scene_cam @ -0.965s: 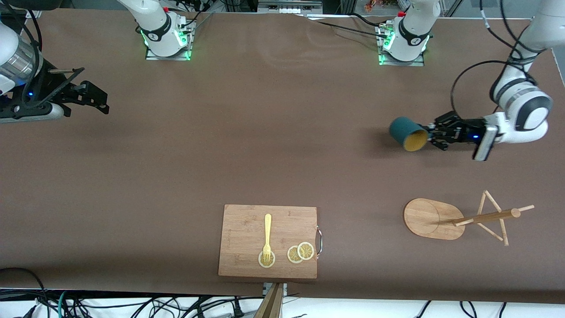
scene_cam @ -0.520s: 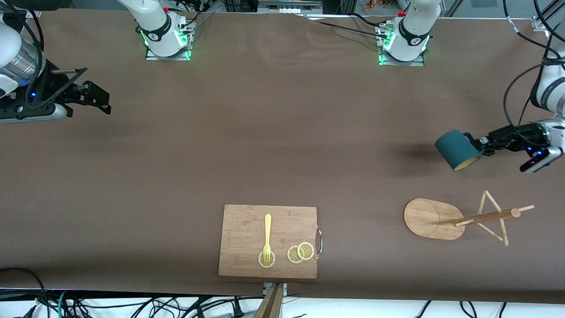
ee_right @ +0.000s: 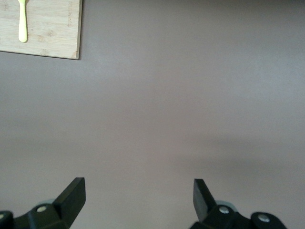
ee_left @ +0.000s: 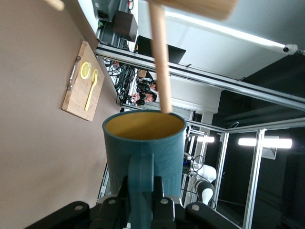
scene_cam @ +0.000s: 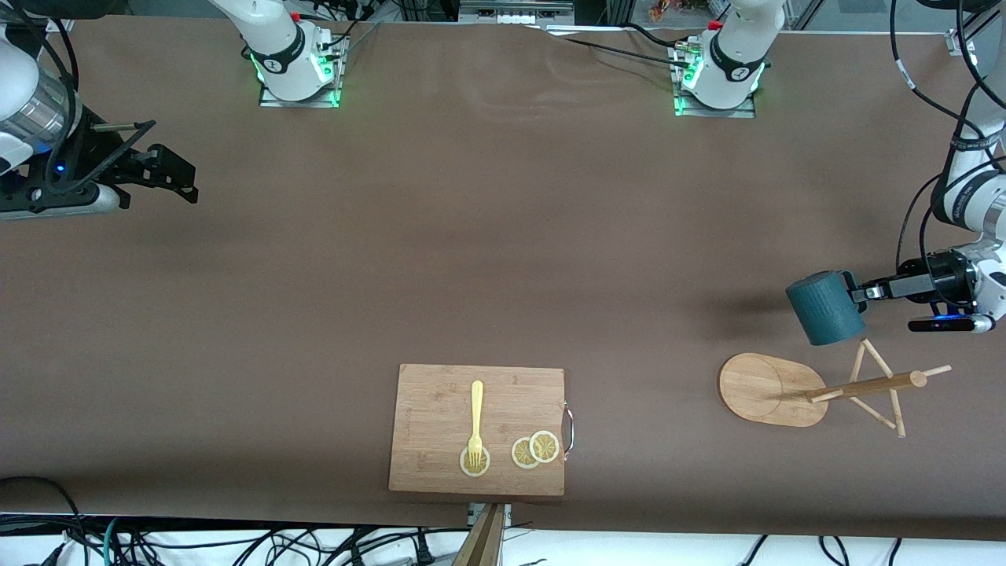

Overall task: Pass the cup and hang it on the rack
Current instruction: 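Tilt the mug and bring its handle over a rack peg, then lower the mug handle onto the peg and open the left gripper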

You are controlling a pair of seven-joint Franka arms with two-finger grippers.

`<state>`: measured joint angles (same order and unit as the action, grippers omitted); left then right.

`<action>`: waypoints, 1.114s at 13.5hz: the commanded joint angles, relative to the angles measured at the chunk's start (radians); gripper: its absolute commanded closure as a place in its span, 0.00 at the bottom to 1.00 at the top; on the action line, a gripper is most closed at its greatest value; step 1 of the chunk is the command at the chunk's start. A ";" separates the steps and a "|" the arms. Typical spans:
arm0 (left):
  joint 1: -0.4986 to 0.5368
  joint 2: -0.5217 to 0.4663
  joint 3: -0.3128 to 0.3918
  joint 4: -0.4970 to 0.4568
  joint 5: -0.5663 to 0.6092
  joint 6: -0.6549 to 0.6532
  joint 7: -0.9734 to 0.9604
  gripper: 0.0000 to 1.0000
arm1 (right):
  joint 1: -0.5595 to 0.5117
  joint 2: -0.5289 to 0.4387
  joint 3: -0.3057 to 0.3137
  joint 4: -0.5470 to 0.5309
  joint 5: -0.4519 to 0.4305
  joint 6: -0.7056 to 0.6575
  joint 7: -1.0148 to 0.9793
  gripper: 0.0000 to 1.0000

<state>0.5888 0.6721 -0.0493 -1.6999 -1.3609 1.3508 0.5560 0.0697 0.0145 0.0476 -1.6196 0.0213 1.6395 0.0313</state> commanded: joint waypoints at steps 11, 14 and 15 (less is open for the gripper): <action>0.049 0.178 0.009 0.309 -0.017 0.004 -0.076 0.88 | 0.002 0.009 0.005 0.026 0.000 -0.020 -0.005 0.00; 0.054 0.199 0.009 0.309 -0.026 0.042 -0.065 0.88 | 0.002 0.009 0.005 0.026 0.000 -0.020 -0.005 0.00; 0.055 0.204 0.009 0.309 -0.033 0.042 -0.065 0.88 | 0.002 0.009 0.005 0.026 0.000 -0.020 -0.005 0.00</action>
<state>0.6392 0.8411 -0.0376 -1.4280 -1.3643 1.3804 0.4946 0.0719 0.0148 0.0490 -1.6191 0.0213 1.6394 0.0313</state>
